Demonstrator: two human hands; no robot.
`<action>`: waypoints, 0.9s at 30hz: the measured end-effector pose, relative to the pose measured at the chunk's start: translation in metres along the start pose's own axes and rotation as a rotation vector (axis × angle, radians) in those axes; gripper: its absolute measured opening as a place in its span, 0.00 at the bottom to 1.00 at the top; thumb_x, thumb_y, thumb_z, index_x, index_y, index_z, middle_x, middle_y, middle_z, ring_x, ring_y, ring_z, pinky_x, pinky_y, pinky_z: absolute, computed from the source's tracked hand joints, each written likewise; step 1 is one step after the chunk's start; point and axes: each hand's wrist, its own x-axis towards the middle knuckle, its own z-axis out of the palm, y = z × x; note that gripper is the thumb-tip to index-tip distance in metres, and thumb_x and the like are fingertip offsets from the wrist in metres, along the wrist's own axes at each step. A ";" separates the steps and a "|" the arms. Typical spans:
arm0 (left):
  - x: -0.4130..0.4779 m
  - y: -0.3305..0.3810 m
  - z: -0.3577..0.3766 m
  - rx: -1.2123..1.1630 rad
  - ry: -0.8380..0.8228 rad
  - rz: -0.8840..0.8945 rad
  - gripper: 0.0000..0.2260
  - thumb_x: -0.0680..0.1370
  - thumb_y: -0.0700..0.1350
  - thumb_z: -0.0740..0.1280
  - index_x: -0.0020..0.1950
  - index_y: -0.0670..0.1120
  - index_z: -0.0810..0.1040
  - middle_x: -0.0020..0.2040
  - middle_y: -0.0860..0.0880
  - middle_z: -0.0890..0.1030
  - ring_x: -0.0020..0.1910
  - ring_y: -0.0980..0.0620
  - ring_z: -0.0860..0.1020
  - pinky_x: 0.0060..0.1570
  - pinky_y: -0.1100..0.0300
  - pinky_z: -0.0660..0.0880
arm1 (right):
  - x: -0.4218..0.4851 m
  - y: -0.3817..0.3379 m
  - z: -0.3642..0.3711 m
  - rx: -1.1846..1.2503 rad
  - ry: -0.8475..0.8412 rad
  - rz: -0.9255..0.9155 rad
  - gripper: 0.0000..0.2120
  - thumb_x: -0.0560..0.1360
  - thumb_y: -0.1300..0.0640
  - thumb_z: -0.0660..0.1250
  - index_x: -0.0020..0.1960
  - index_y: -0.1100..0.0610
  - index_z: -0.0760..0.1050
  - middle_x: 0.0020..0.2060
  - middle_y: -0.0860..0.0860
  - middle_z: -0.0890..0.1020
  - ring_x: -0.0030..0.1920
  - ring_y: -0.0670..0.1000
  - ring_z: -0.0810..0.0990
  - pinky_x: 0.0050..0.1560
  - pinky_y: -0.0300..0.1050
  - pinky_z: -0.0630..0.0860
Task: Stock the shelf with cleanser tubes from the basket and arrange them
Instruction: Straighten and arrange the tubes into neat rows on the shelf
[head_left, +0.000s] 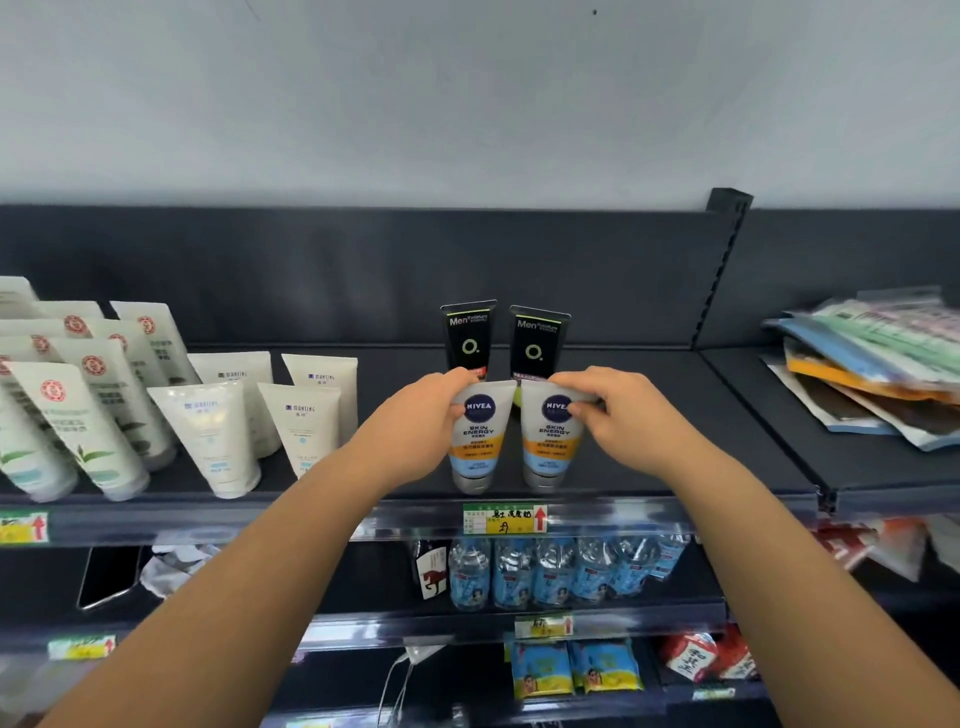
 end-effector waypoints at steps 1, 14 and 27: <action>0.000 0.000 -0.001 0.014 -0.005 -0.005 0.15 0.82 0.44 0.56 0.68 0.53 0.68 0.57 0.49 0.76 0.54 0.49 0.76 0.54 0.49 0.76 | 0.000 0.000 0.000 -0.010 -0.003 0.003 0.19 0.79 0.63 0.62 0.68 0.51 0.74 0.50 0.47 0.77 0.53 0.49 0.75 0.51 0.39 0.68; 0.001 0.000 -0.009 -0.044 -0.017 -0.006 0.13 0.82 0.43 0.58 0.66 0.53 0.71 0.58 0.50 0.77 0.55 0.51 0.75 0.53 0.54 0.74 | 0.000 0.000 -0.003 -0.008 -0.043 0.025 0.19 0.81 0.61 0.60 0.70 0.49 0.72 0.55 0.46 0.77 0.55 0.46 0.73 0.54 0.38 0.69; 0.037 0.013 -0.056 -0.031 -0.002 0.004 0.23 0.79 0.58 0.62 0.71 0.52 0.68 0.60 0.52 0.76 0.55 0.55 0.76 0.54 0.61 0.71 | 0.034 -0.016 -0.050 -0.063 0.001 0.001 0.16 0.79 0.50 0.64 0.67 0.44 0.75 0.55 0.42 0.78 0.51 0.42 0.75 0.52 0.36 0.68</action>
